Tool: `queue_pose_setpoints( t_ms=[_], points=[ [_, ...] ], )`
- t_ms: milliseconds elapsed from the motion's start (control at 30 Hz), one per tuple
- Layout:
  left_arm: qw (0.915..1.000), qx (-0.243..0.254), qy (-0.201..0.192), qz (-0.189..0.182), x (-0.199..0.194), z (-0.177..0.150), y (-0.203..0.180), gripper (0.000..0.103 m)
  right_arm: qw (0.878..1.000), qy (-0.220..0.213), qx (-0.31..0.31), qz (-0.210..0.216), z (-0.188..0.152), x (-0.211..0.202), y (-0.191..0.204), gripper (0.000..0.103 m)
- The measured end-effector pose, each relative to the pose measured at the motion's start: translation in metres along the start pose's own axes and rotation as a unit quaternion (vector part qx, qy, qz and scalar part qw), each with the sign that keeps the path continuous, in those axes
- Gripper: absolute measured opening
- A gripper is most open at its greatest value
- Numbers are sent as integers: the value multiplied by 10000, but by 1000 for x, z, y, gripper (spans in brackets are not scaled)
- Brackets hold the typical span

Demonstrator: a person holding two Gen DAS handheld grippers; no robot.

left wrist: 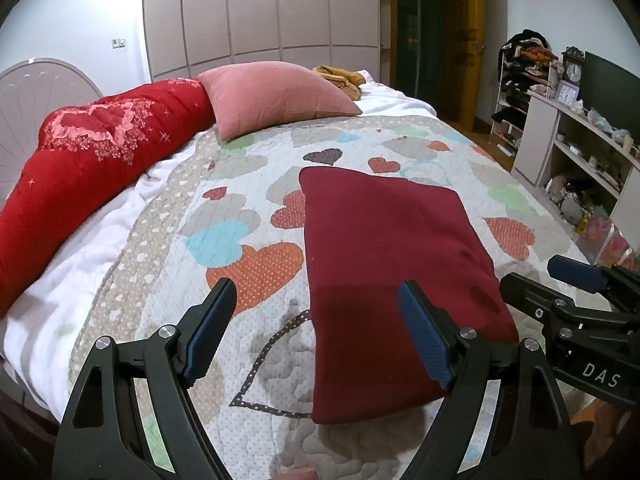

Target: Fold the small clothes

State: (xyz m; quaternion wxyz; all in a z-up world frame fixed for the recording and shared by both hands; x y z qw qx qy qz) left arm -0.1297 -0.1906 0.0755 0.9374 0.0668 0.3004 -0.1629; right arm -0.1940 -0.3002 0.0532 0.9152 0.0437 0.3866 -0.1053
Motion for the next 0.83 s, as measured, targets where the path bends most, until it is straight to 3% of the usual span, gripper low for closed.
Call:
queue_pose_setpoints(
  t_ms=[833],
  points=[
    [9999,-31,64,-95,8,-6,3,83,9999,158,-43,47,-4,11,6,68]
  ],
)
Point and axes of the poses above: each gripper's, at about its wrist camera, not at the fingertips, and x roughly the way its jaws point, y to its left, z to its top, the point moved 9 cm from there along x, roughly the way its jaws point, and after that the axes turned 4 degrees about -y, right-handed, at the moved point
